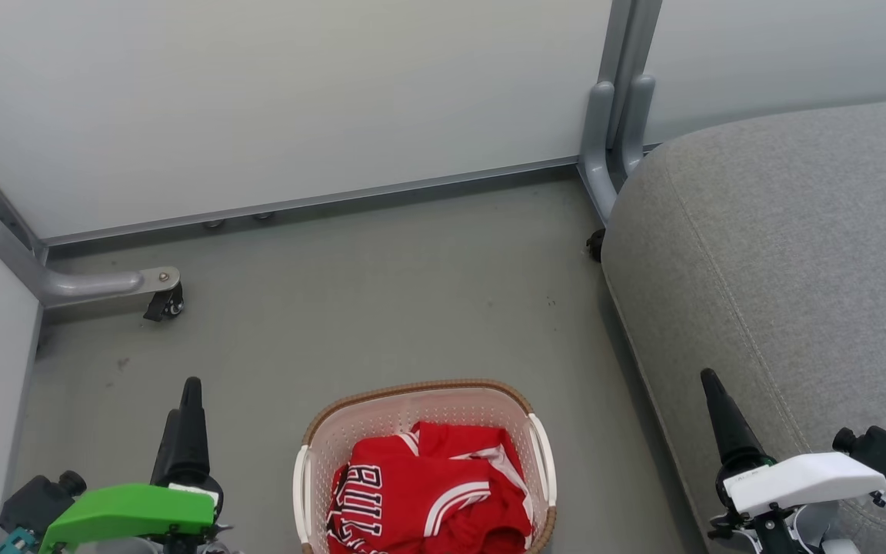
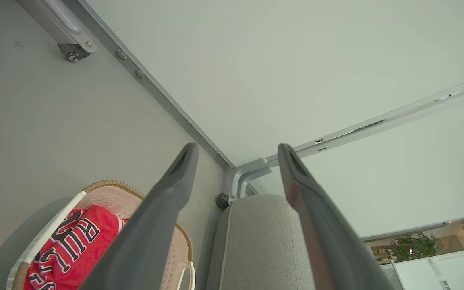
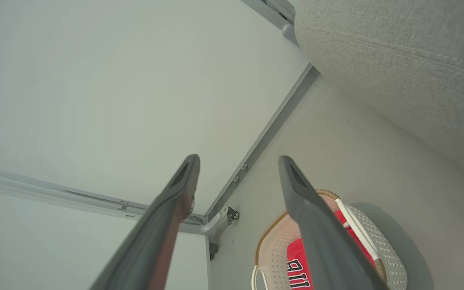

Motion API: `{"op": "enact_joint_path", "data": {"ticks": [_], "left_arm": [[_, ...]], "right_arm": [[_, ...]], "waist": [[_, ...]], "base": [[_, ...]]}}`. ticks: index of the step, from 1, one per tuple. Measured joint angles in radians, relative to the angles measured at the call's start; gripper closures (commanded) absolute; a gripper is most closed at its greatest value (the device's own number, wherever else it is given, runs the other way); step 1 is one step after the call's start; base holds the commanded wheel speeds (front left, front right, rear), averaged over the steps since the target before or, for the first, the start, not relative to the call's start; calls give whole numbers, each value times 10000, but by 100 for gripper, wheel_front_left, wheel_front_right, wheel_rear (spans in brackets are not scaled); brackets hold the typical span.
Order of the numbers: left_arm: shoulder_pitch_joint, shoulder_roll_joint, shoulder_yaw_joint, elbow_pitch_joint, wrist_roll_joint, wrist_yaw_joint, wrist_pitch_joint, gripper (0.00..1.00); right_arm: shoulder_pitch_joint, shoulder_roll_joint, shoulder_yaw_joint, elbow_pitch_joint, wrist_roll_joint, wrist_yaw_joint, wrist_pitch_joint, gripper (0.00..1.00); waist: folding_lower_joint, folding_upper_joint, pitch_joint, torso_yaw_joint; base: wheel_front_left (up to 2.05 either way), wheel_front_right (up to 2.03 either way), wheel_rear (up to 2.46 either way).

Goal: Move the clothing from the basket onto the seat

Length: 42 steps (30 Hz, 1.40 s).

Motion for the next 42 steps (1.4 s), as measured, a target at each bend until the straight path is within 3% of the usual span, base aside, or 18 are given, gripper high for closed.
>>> {"op": "enact_joint_path", "data": {"ticks": [16, 26, 42], "left_arm": [[172, 15, -570, -800, 2771, 286, -537, 0], [325, 23, -849, -1085, 4109, 489, -838, 0], [532, 35, -1141, -1419, 5787, 656, -1271, 0]], "right_arm": [[105, -44, 426, -529, -2165, 0, -560, 0], [188, -69, 813, -809, -4011, 0, -867, 0], [357, -94, 1110, -974, -5952, 0, -1296, 0]], "waist": [[0, 0, 71, -4], [0, 0, 76, -19], [0, 0, 86, -77]], "base": [[0, 0, 0], [0, 0, 0], [0, 0, 0]]}}
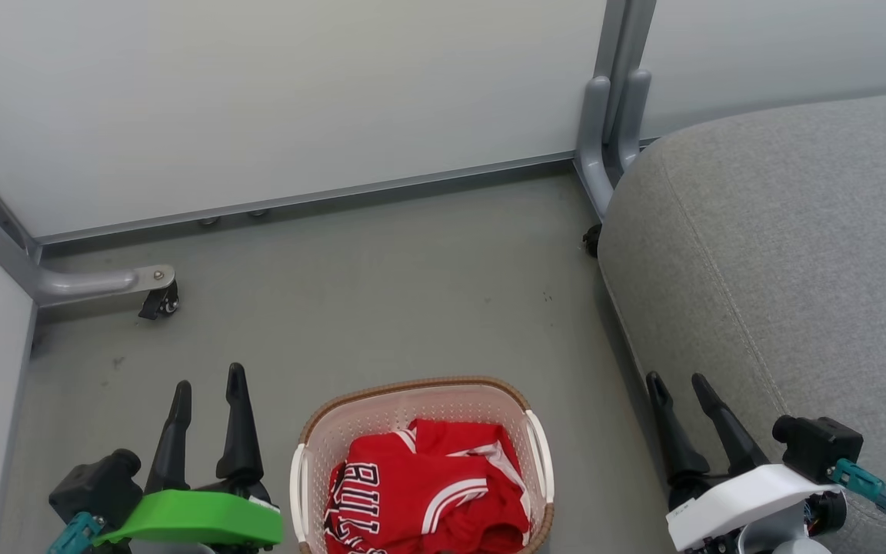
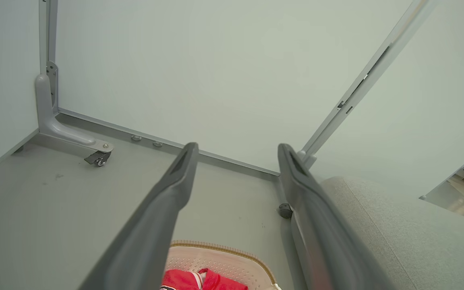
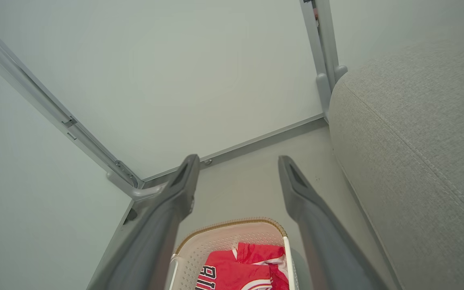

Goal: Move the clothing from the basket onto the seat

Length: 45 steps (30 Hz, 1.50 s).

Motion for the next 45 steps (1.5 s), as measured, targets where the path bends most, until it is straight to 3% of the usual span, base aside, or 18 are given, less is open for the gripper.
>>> {"op": "enact_joint_path", "data": {"ticks": [14, 45], "left_arm": [[164, 8, -228, -130, 1319, 6, -314, 0], [836, 35, -487, -219, 3166, -217, -928, 0]], "right_arm": [[0, -19, 157, -263, -1214, 0, -326, 0], [353, -50, 309, -539, -3007, 2, -934, 0]], "waist": [[0, 0, -13, 8], [0, 0, -180, 6]], "base": [[0, 0, 0], [0, 0, 0]]}}
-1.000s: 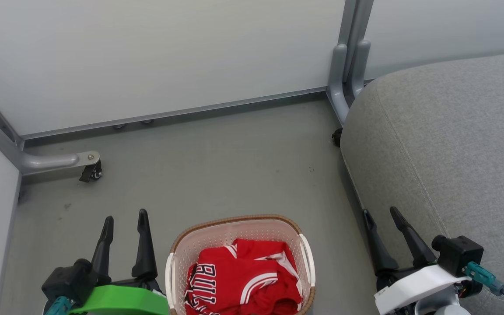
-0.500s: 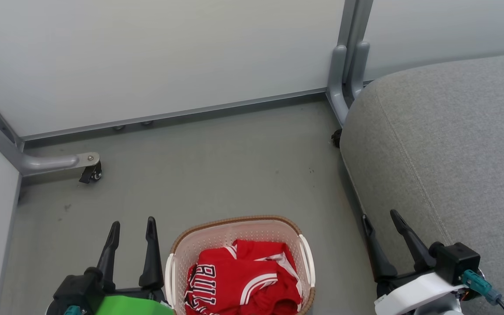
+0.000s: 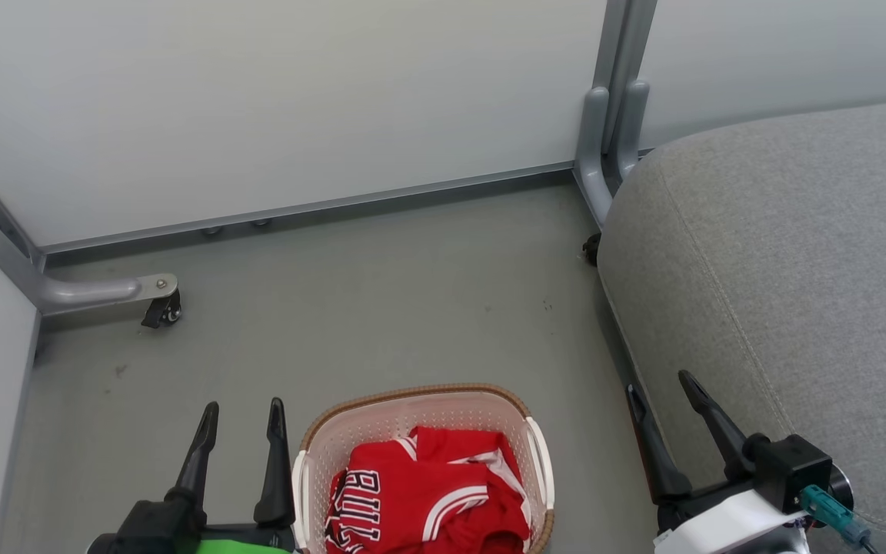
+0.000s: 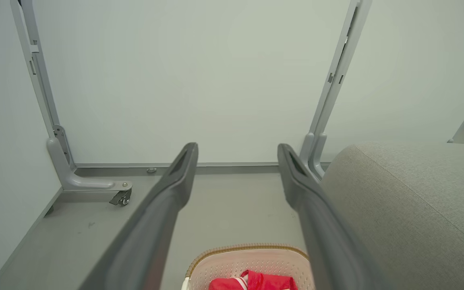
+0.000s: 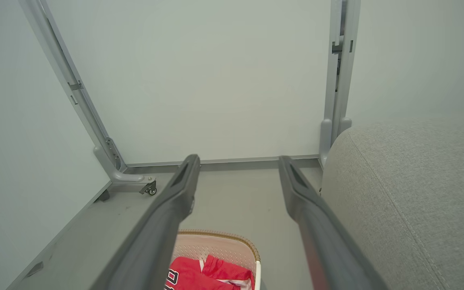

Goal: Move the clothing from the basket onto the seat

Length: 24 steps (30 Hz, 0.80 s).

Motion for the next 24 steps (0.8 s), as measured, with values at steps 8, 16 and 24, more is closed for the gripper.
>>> {"op": "enact_joint_path", "data": {"ticks": [8, 16, 24], "left_arm": [[31, 4, -31, -38, 368, -12, -104, 0], [48, 4, -19, 27, 370, -13, -104, 0], [52, 6, -19, 104, 368, -15, -105, 0]], "right_arm": [[10, -8, -69, -25, -245, 0, -100, 0], [41, -10, -130, -19, -142, 0, -100, 0], [41, -10, -180, -17, -58, 0, -100, 0]], "waist": [[0, 0, 14, -49], [0, 0, 25, -100], [0, 0, 36, -116]], "base": [[0, 0, 0], [0, 0, 0], [0, 0, 0]]}}
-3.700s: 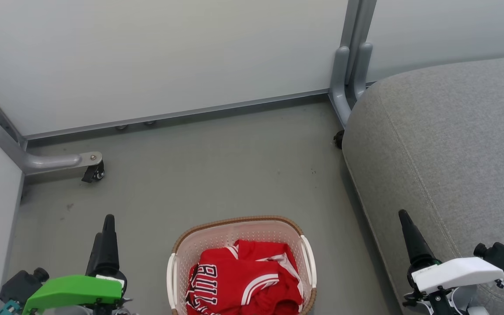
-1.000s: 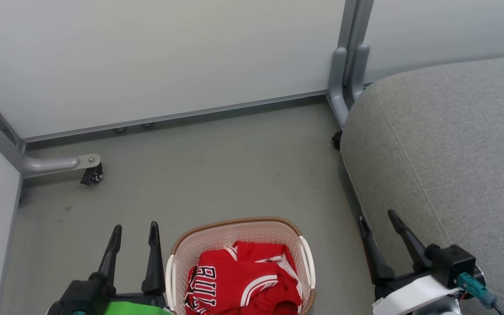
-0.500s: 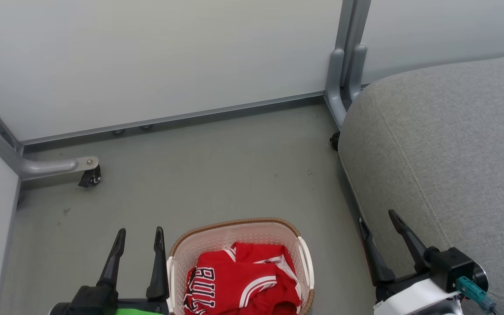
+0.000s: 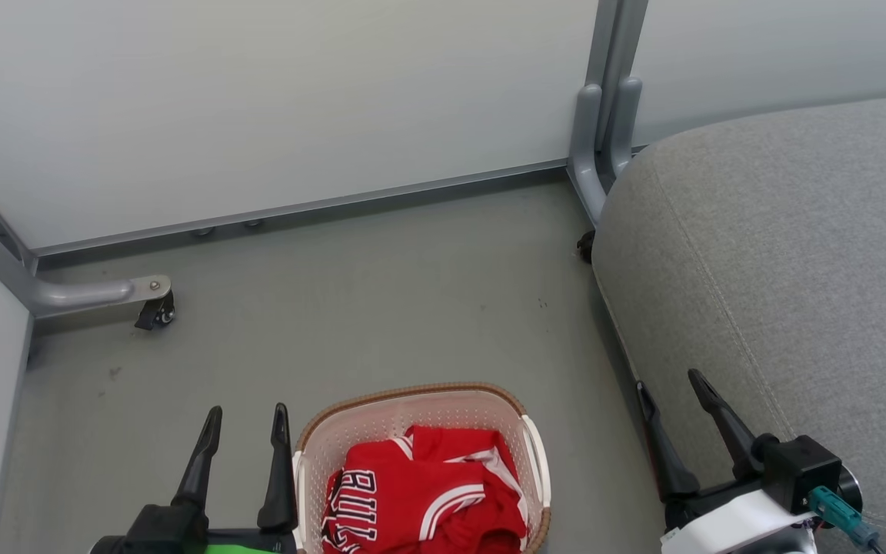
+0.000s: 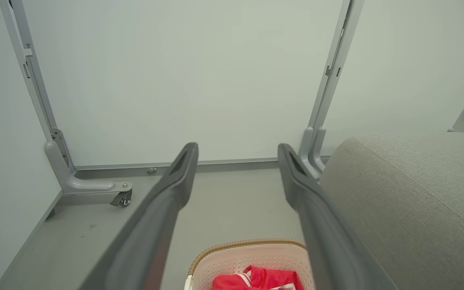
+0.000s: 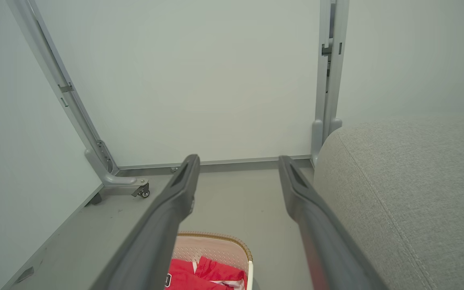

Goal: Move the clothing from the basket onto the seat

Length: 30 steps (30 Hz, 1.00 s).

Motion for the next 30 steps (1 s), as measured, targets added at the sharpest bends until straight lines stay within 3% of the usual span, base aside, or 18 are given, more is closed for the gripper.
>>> {"op": "enact_joint_path", "data": {"ticks": [10, 18, 30], "left_arm": [[-3, 2, -107, 337, 107, -2, -13, 0], [-662, 2, -330, 882, 282, -36, -13, 0], [-3009, 4, -1335, 3231, 1168, -740, -13, 0]], "right_arm": [[-10, 0, -69, -29, 31, 0, 0, 0], [-543, -2, -366, -303, -52, 0, 0, 0], [-1766, -2, -815, -731, -500, 0, 0, 0]], "waist": [[0, 0, 314, -15], [0, 0, 1222, -25], [0, 0, 3353, 73]], "base": [[0, 0, 0], [0, 0, 0], [0, 0, 0]]}}
